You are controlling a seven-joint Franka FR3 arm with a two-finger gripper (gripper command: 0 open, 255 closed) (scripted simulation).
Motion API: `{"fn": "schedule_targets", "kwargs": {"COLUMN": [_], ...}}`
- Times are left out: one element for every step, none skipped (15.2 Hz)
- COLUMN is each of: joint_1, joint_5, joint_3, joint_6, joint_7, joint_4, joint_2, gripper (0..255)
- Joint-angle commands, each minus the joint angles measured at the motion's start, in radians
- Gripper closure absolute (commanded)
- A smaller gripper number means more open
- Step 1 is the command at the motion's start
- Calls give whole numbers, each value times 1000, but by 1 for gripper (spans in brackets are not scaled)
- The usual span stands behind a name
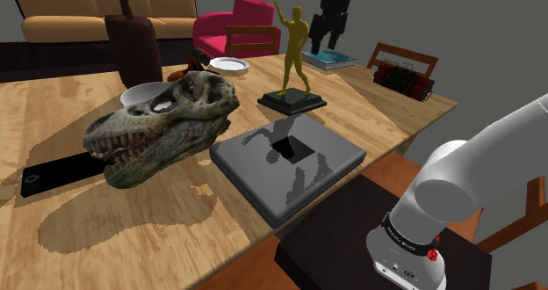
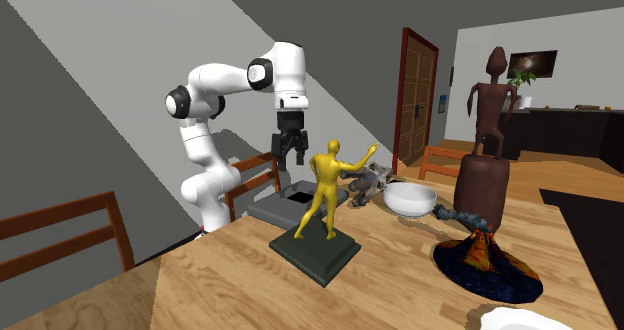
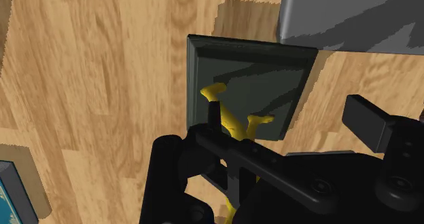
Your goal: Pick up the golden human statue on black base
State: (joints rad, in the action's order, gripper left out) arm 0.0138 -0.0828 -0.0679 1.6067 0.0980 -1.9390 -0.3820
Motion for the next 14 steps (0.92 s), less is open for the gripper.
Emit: {"fn": "schedule_targets", "kwargs": {"joint_1": [1,1,2,3,4,5,6,8,10,12,13,13,13,12], "joint_5": [6,9,13,18,22,28,34,40,47,55,55,54,53,52], "joint_3": [-9,-13,-17,-21,-26,-30,-34,-38,-43,-47,-47,-47,-46,-46], "joint_6": [1,0,-2,-6,-10,-15,-22,-30,-39,-50,-51,-35,-19,-4], "joint_7": [12,19,25,31,37,44,51,57,64,71,71,70,69,69], "joint_4": [87,129,173,217,264,312,362,414,469,527,533,509,485,462], "joint_2": [59,87,115,143,172,202,232,263,296,329,333,325,317,310], "gripper": [0,0,0,0,0,0,0,0,0,0,0,0,0,0]}}
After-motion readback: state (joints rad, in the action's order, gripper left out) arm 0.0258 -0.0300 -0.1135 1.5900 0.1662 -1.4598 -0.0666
